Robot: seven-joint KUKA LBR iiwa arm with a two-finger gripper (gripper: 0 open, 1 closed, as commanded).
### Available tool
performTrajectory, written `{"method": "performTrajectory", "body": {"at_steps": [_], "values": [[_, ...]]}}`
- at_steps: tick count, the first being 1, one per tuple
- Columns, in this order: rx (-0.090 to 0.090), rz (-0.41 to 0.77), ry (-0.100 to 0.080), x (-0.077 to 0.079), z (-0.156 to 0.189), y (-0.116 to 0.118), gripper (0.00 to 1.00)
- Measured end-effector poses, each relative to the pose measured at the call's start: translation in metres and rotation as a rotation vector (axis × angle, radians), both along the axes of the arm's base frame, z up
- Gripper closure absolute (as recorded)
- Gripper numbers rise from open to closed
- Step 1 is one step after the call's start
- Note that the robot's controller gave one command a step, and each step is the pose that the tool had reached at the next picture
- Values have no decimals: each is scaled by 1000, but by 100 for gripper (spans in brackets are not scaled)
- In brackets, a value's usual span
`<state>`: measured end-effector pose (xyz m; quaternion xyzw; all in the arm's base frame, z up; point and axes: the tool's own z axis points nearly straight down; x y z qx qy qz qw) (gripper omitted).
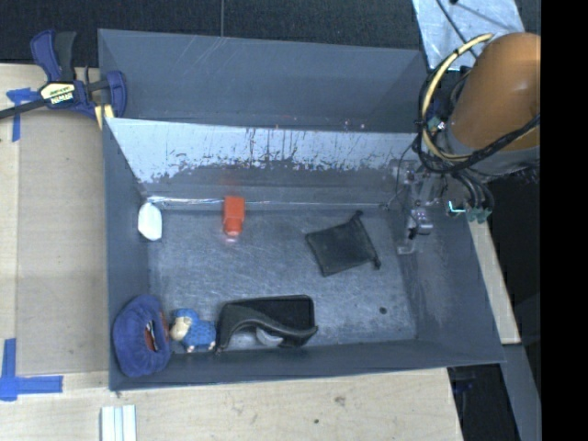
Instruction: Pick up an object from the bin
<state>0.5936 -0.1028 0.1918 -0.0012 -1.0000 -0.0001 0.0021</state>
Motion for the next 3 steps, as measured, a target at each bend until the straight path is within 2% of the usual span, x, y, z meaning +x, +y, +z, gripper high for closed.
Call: {"method": "performTrajectory", "body": {"at_steps": [1, 2, 3], "values": [[3, 404, -2, 34, -124, 37, 0], [1, 403, -8, 35, -121, 36, 100], [-3, 363, -18, 21, 91, 37, 100]]}}
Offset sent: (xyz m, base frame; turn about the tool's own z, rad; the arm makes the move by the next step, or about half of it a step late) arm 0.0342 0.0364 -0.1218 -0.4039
